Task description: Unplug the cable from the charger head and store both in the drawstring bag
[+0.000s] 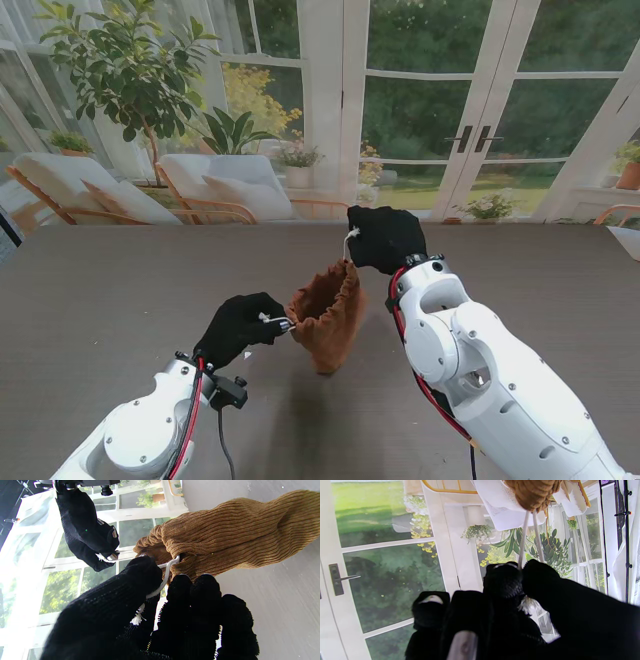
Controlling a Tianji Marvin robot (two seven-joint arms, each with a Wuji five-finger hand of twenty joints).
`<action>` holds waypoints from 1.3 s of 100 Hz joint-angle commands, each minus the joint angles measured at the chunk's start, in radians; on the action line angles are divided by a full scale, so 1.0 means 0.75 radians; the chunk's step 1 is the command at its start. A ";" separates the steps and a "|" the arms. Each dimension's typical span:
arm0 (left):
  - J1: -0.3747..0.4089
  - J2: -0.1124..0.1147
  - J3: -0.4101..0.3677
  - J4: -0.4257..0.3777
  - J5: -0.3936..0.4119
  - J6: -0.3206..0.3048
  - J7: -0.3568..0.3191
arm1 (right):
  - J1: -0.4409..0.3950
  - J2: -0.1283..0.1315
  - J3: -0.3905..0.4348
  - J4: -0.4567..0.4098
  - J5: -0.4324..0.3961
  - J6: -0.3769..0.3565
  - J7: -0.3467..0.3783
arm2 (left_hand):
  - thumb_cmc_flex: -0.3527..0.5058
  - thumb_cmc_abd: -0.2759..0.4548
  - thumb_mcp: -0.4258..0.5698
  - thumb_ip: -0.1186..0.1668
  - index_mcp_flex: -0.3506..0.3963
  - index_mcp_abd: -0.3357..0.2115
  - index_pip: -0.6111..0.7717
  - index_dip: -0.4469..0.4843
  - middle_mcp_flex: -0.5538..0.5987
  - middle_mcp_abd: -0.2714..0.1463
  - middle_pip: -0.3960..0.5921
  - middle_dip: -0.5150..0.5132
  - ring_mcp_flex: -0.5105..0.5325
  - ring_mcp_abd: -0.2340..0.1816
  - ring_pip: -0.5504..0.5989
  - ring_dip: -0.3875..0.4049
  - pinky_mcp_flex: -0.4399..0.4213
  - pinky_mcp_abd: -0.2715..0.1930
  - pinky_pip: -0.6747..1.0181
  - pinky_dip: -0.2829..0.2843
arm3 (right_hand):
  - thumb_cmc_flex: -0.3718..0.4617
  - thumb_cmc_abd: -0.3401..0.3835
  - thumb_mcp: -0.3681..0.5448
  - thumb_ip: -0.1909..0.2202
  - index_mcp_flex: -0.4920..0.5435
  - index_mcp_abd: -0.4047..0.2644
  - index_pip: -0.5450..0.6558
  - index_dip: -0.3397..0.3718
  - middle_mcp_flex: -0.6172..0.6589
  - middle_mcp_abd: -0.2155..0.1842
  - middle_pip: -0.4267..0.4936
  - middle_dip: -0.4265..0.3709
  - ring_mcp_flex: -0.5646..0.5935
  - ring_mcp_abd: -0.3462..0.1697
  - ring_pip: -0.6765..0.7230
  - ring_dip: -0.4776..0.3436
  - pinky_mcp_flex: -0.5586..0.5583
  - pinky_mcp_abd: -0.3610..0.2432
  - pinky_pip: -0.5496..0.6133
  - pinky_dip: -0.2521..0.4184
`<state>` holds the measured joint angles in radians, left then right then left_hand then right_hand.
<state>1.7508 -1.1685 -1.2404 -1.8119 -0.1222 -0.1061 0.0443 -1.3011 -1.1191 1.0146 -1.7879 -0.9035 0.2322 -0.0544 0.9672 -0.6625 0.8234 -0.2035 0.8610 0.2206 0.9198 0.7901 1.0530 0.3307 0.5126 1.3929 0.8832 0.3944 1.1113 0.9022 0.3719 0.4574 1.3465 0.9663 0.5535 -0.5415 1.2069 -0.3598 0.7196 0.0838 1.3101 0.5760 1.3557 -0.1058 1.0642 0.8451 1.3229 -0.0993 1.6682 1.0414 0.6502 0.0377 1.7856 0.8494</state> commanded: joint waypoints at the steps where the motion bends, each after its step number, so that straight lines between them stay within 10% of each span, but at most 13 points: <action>1: 0.007 -0.006 -0.009 -0.005 0.009 -0.004 -0.022 | 0.006 0.005 0.004 0.004 -0.003 -0.004 0.020 | 0.057 0.015 0.165 0.010 0.159 -0.096 0.086 0.016 0.068 -0.031 -0.032 -0.021 0.076 0.004 -0.024 -0.023 0.052 -0.014 0.071 -0.079 | 0.008 -0.006 0.065 -0.004 0.013 -0.025 0.007 0.034 0.121 0.115 0.013 0.024 0.003 -0.242 0.079 0.003 0.701 -0.034 0.115 -0.045; 20: 0.011 -0.005 -0.014 -0.019 0.002 0.020 -0.029 | 0.010 0.006 0.008 0.009 -0.002 -0.014 0.023 | 0.016 0.041 0.164 -0.013 0.196 0.086 0.001 -0.075 0.135 -0.006 -0.043 -0.055 0.152 0.041 -0.041 -0.019 0.092 0.086 0.088 -0.156 | 0.005 -0.006 0.068 -0.006 0.014 -0.026 0.005 0.035 0.120 0.115 0.013 0.027 0.002 -0.239 0.079 0.004 0.701 -0.034 0.115 -0.045; 43: 0.023 -0.005 -0.023 -0.041 -0.064 0.096 -0.061 | 0.010 0.004 0.005 0.014 0.002 -0.015 0.015 | -0.048 0.126 0.158 -0.069 0.194 0.151 0.058 0.026 0.116 0.031 0.091 -0.107 0.143 0.116 0.000 0.028 0.062 0.194 0.064 -0.057 | 0.003 -0.005 0.069 -0.007 0.013 -0.029 0.006 0.036 0.121 0.115 0.012 0.030 0.002 -0.238 0.079 0.005 0.701 -0.034 0.115 -0.044; 130: 0.030 0.028 -0.050 -0.004 -0.168 -0.064 -0.224 | 0.035 0.025 0.026 0.043 -0.026 -0.124 0.084 | -0.243 0.231 0.245 -0.082 0.318 0.048 0.087 0.141 0.116 -0.045 0.198 -0.157 0.017 0.051 0.076 0.069 -0.050 0.020 0.048 0.027 | -0.056 -0.047 0.133 -0.025 0.041 -0.171 -0.006 0.060 0.119 0.078 0.010 0.054 0.004 -0.275 0.059 0.003 0.697 -0.067 0.085 -0.044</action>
<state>1.7668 -1.1515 -1.2731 -1.8145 -0.2365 -0.1454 -0.0956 -1.2815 -1.1045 1.0318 -1.7600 -0.9139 0.1646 -0.0111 0.8102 -0.5480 0.9638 -0.2439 1.0058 0.2988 0.9095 0.8762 1.1261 0.3420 0.6379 1.2835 0.9187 0.4370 1.1253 0.9341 0.3726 0.5545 1.3801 0.9634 0.5268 -0.5561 1.2312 -0.3740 0.7313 0.0154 1.2979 0.5932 1.3557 -0.1058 1.0641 0.8594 1.3229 -0.0997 1.6682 1.0414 0.6502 0.0326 1.7857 0.8493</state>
